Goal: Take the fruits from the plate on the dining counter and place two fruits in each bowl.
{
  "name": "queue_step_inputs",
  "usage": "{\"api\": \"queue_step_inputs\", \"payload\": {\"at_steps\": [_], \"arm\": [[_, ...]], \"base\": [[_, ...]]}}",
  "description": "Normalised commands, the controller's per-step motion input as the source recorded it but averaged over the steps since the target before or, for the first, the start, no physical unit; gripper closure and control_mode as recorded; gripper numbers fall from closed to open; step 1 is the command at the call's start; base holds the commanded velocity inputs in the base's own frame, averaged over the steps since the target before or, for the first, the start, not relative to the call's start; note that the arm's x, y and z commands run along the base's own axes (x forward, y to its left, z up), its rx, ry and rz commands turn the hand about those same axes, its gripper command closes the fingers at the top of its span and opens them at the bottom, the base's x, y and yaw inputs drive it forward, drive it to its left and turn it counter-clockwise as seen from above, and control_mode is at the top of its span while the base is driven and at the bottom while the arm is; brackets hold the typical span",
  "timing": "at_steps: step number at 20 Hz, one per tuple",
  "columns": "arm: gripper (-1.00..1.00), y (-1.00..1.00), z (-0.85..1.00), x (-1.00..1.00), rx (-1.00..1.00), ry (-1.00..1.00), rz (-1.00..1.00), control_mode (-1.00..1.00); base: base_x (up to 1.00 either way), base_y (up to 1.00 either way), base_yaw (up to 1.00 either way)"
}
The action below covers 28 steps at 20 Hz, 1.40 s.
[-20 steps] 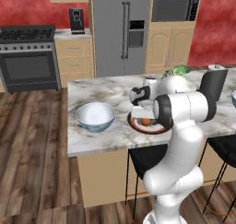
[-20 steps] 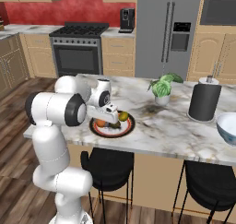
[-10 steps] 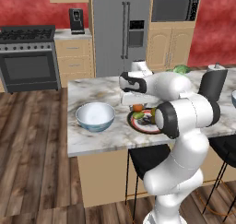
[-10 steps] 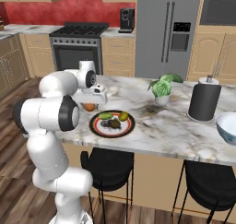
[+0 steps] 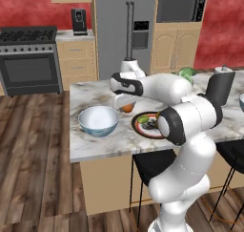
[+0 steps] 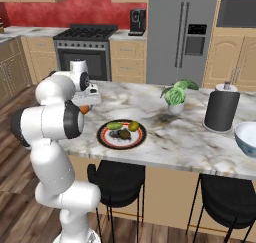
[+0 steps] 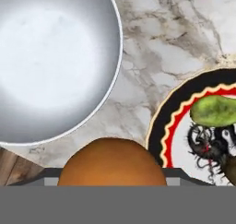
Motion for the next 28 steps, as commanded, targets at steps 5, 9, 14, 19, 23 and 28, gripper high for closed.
{"api": "queue_step_inputs", "payload": {"at_steps": [5, 9, 14, 19, 23, 28], "arm": [[1.00, 0.46, 0.14, 0.00, 0.08, -0.21, 0.36, -1.00], [1.00, 0.52, 0.01, 0.00, 0.04, 0.00, 0.28, -1.00], [1.00, 0.25, 0.00, 0.12, 0.01, 0.01, 0.17, -1.00], [1.00, 0.18, -0.01, 0.21, -0.01, 0.08, 0.03, -1.00], [1.00, 0.12, -0.14, 0.01, -0.02, 0.11, 0.00, -1.00], [1.00, 0.08, -0.16, 0.00, -0.02, 0.09, 0.00, -1.00]], "base": [[0.00, 0.00, 0.00], [0.00, 0.00, 0.00], [0.00, 0.00, 0.00], [0.00, 0.00, 0.00], [0.00, 0.00, 0.00], [0.00, 0.00, 0.00]]}}
